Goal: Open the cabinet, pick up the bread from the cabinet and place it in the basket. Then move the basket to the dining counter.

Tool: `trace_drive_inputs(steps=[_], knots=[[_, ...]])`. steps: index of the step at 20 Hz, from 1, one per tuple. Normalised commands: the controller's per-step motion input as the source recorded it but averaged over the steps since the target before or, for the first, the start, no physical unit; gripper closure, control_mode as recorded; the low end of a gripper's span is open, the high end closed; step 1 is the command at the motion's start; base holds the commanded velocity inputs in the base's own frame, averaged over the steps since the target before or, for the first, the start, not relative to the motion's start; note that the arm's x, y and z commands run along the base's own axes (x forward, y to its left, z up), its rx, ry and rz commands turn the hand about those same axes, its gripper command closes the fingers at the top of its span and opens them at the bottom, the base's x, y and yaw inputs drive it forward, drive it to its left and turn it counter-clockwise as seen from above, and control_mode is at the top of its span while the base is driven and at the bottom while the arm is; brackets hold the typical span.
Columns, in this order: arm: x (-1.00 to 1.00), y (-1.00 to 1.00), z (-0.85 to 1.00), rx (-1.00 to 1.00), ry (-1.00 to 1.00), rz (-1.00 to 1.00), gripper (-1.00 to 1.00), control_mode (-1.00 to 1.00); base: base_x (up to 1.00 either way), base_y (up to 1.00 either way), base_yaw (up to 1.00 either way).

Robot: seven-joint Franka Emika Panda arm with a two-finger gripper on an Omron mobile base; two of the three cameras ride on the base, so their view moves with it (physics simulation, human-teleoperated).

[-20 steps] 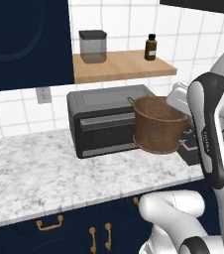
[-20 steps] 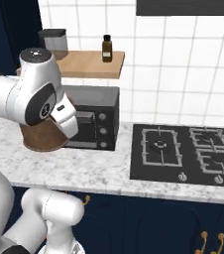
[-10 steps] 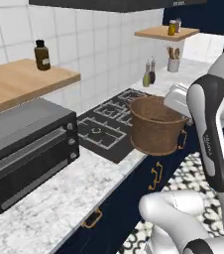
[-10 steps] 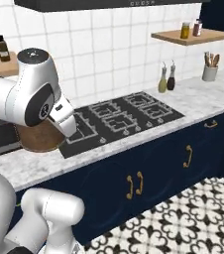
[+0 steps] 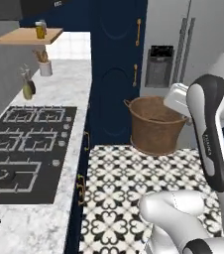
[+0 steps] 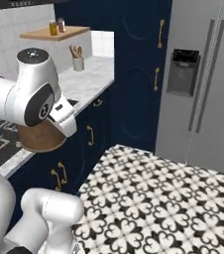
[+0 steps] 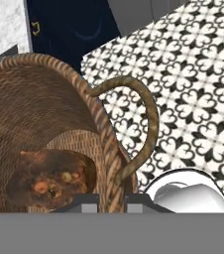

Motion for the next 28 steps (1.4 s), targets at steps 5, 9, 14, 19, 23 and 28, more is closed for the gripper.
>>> trace_drive_inputs(steps=[5, 9, 14, 19, 23, 28], knots=[[0.0, 0.0, 0.0, 0.0, 0.0, 0.0, 1.0, 1.0, 0.0, 0.0, -0.97], [0.0, 0.0, 0.0, 0.0, 0.0, 0.0, 1.0, 1.0, 0.0, 0.0, -0.94], [0.0, 0.0, 0.0, 0.0, 0.0, 0.0, 1.0, 1.0, 0.0, 0.0, -0.93], [0.0, 0.0, 0.0, 0.0, 0.0, 0.0, 1.0, 1.0, 0.05, 0.0, -0.88], [0.0, 0.0, 0.0, 0.0, 0.0, 0.0, 1.0, 1.0, 0.47, 0.01, -0.73], [0.0, 0.0, 0.0, 0.0, 0.0, 0.0, 1.0, 1.0, 0.95, -0.25, -0.32]])
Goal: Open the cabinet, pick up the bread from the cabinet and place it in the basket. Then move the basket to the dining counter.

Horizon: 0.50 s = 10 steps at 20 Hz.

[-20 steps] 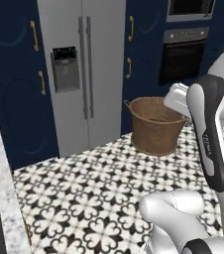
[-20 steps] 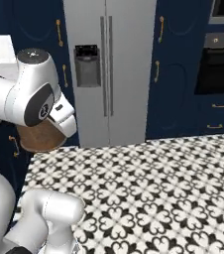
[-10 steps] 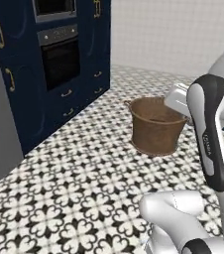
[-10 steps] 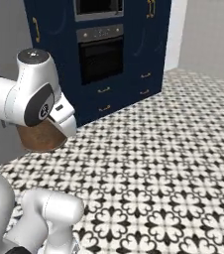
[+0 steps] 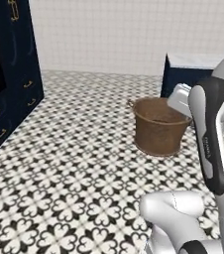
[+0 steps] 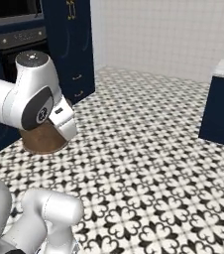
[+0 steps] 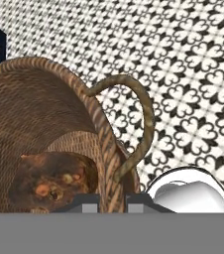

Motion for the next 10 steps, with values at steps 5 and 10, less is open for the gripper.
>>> trace_drive_inputs(steps=[5, 10], knots=[[0.0, 0.0, 0.0, 0.0, 0.0, 0.0, 1.0, 1.0, 1.0, -1.0, 0.0], [0.0, 0.0, 0.0, 0.0, 0.0, 0.0, 1.0, 1.0, 1.0, -1.0, -0.06]])
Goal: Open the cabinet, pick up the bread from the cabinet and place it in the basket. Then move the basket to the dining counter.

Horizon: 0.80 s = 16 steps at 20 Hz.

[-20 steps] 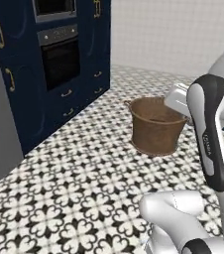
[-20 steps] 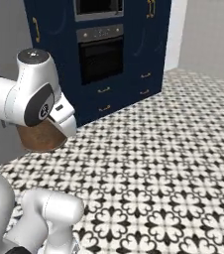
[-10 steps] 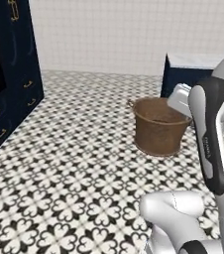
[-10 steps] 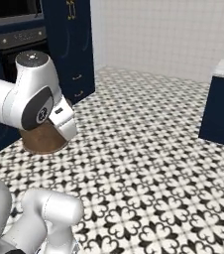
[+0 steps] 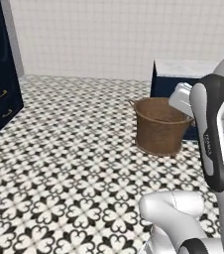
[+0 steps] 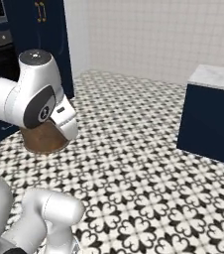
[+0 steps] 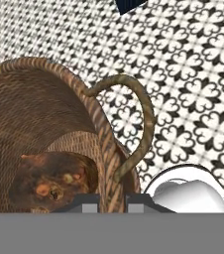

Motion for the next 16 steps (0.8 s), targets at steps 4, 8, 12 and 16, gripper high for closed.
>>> trace_drive_inputs(steps=[4, 8, 12, 16], knots=[[0.0, 0.0, 0.0, 0.0, 0.0, 0.0, 1.0, 1.0, 1.0, -1.0, -0.16], [0.0, 0.0, 0.0, 0.0, 0.0, 0.0, 1.0, 1.0, 1.0, -1.0, -0.27], [0.0, 0.0, 0.0, 0.0, 0.0, 0.0, 1.0, 1.0, 0.97, -0.9, -0.41], [0.0, 0.0, 0.0, 0.0, 0.0, 0.0, 1.0, 1.0, 1.0, -0.69, -0.39]])
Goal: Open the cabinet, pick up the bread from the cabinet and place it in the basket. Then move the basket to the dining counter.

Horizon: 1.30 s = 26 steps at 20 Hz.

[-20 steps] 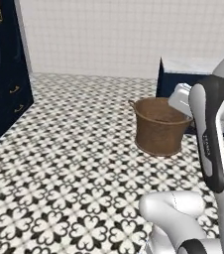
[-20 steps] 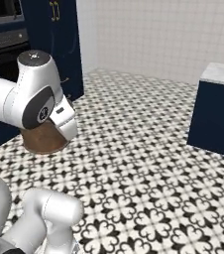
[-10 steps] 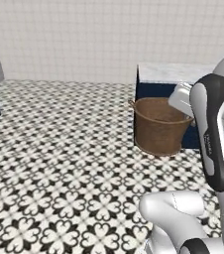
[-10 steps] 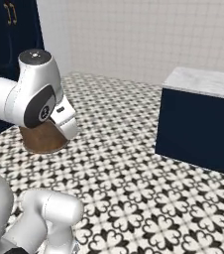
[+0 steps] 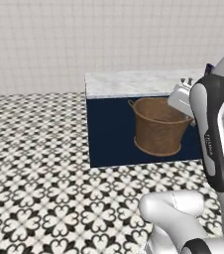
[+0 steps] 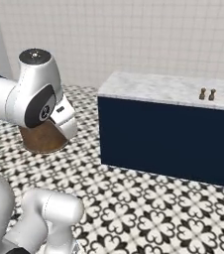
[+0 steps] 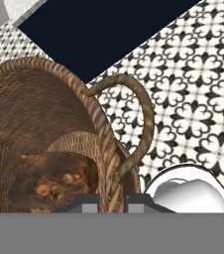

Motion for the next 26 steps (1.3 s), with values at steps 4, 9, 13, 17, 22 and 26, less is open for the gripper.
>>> trace_drive_inputs(steps=[4, 9, 13, 17, 22, 26], knots=[[0.0, 0.0, 0.0, 0.0, 0.0, 0.0, 1.0, 1.0, 1.0, -0.24, -0.24], [0.0, 0.0, 0.0, 0.0, 0.0, 0.0, 1.0, 1.0, 1.0, 0.0, -0.08], [0.0, 0.0, 0.0, 0.0, 0.0, 0.0, 1.0, 1.0, 1.0, -0.17, -0.21], [0.0, 0.0, 0.0, 0.0, 0.0, 0.0, 1.0, 1.0, 1.0, -0.04, -0.29], [0.0, 0.0, 0.0, 0.0, 0.0, 0.0, 1.0, 1.0, 1.0, 0.0, -0.02], [0.0, 0.0, 0.0, 0.0, 0.0, 0.0, 1.0, 1.0, 1.0, 0.0, 0.0]])
